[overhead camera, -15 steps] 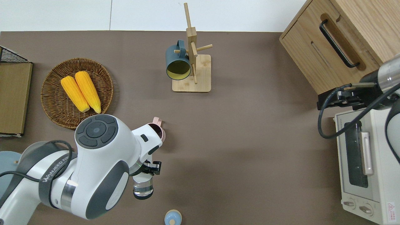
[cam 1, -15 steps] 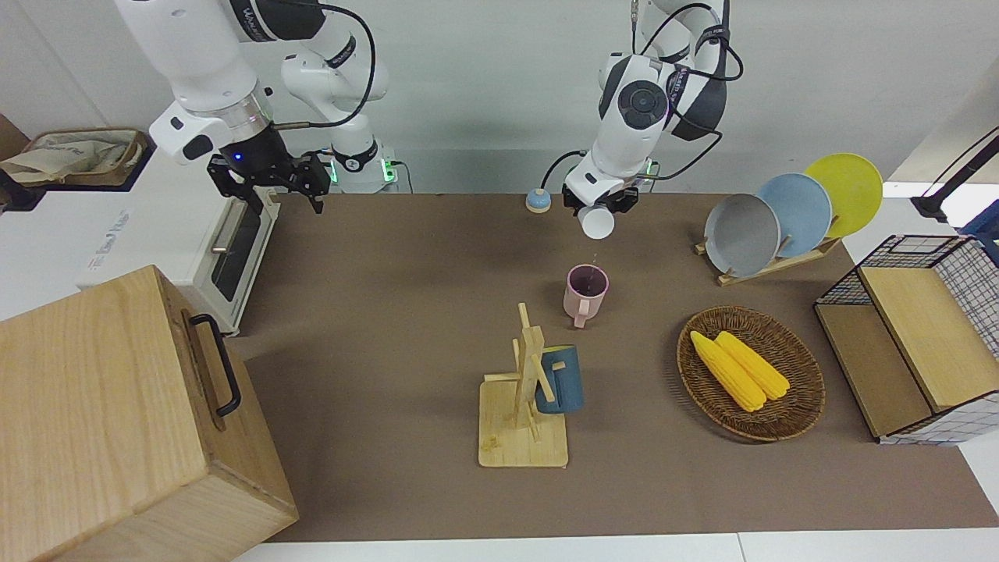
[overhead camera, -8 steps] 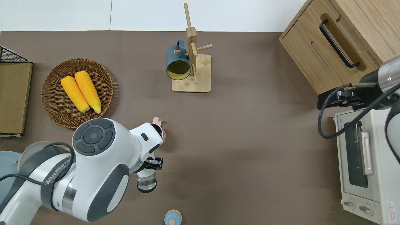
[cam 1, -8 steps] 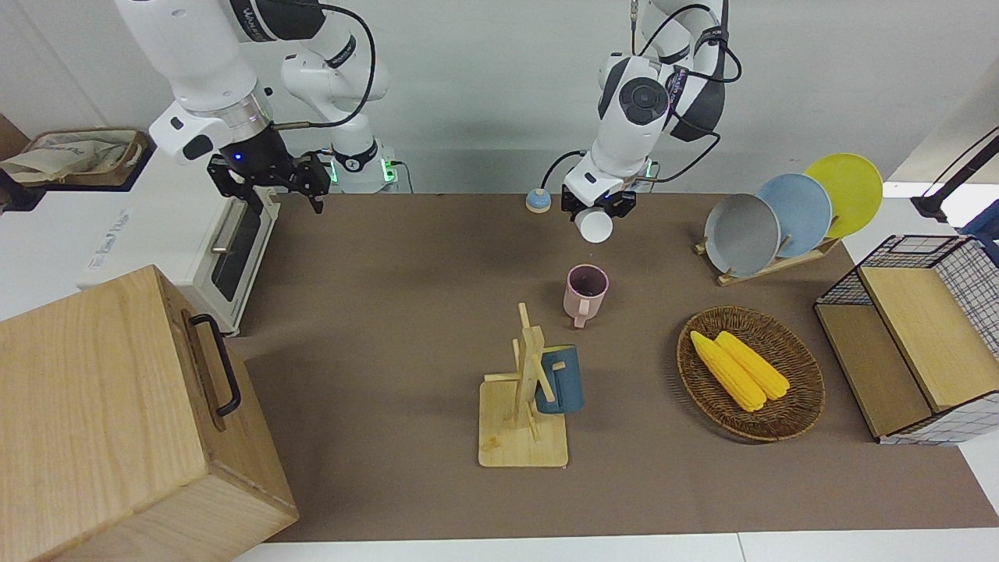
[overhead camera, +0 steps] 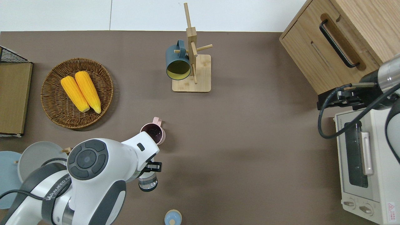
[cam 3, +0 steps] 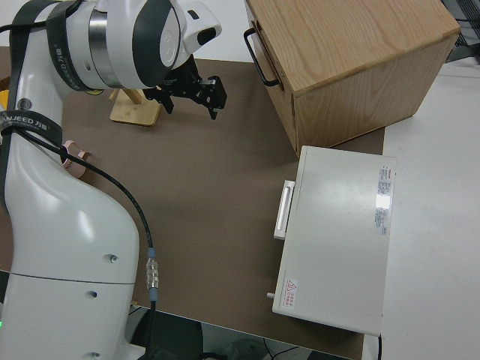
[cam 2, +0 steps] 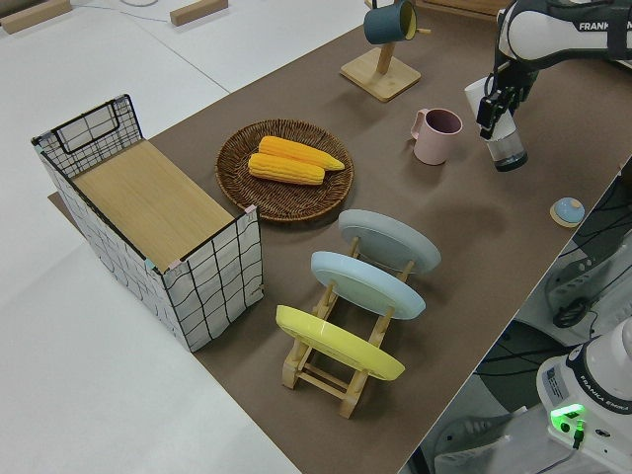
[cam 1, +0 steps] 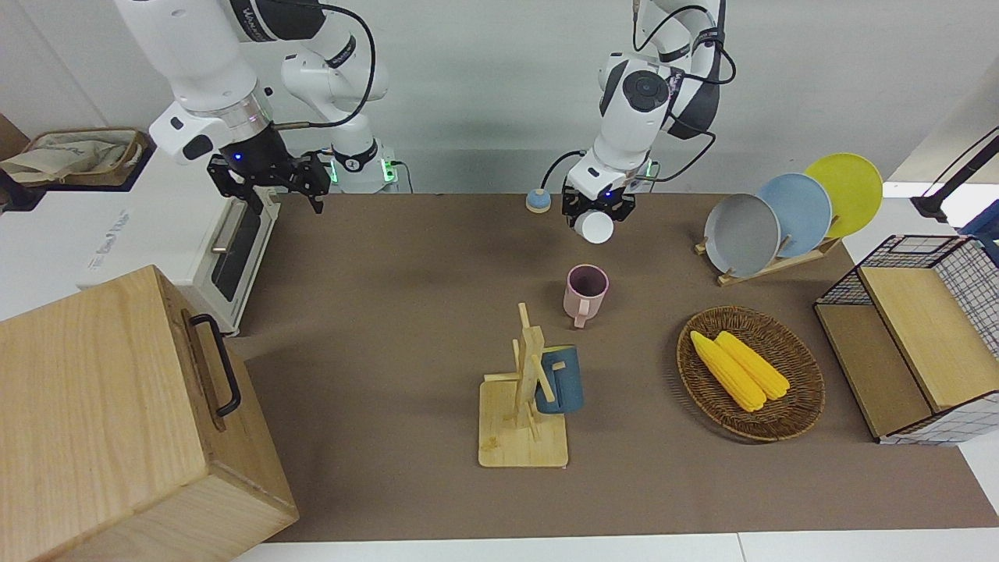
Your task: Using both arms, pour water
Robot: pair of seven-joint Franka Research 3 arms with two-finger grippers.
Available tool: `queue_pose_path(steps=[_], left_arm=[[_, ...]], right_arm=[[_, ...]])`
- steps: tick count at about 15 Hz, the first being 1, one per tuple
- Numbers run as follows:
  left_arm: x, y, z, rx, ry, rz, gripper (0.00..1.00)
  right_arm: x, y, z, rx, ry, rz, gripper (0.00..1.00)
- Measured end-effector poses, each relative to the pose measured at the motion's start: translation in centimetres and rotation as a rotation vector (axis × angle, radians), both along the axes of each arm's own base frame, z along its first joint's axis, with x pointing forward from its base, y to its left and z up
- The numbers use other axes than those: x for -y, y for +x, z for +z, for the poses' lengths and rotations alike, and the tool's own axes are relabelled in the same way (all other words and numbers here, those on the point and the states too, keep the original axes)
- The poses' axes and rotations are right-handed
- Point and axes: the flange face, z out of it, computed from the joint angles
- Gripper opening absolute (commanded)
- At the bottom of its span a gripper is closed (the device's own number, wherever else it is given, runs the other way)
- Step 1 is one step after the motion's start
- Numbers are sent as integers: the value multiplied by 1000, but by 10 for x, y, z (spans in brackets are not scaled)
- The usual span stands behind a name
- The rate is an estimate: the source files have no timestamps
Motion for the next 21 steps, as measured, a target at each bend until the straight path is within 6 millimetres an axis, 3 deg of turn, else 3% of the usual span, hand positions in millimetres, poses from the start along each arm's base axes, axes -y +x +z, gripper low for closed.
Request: queue_pose_path(steps=[7, 12, 17, 21], left_arm=[[-19, -15, 0, 130, 24, 52, 0], [-49, 5, 16, 286, 53, 179, 0], [-111, 46, 54, 499, -5, 327, 0], [-178, 88, 113, 653, 11, 428, 0]], right_arm=[[0, 0, 0, 0, 0, 0, 983], [0, 0, 0, 0, 0, 0, 985], [0, 0, 0, 0, 0, 0, 985], [0, 0, 0, 0, 0, 0, 985]])
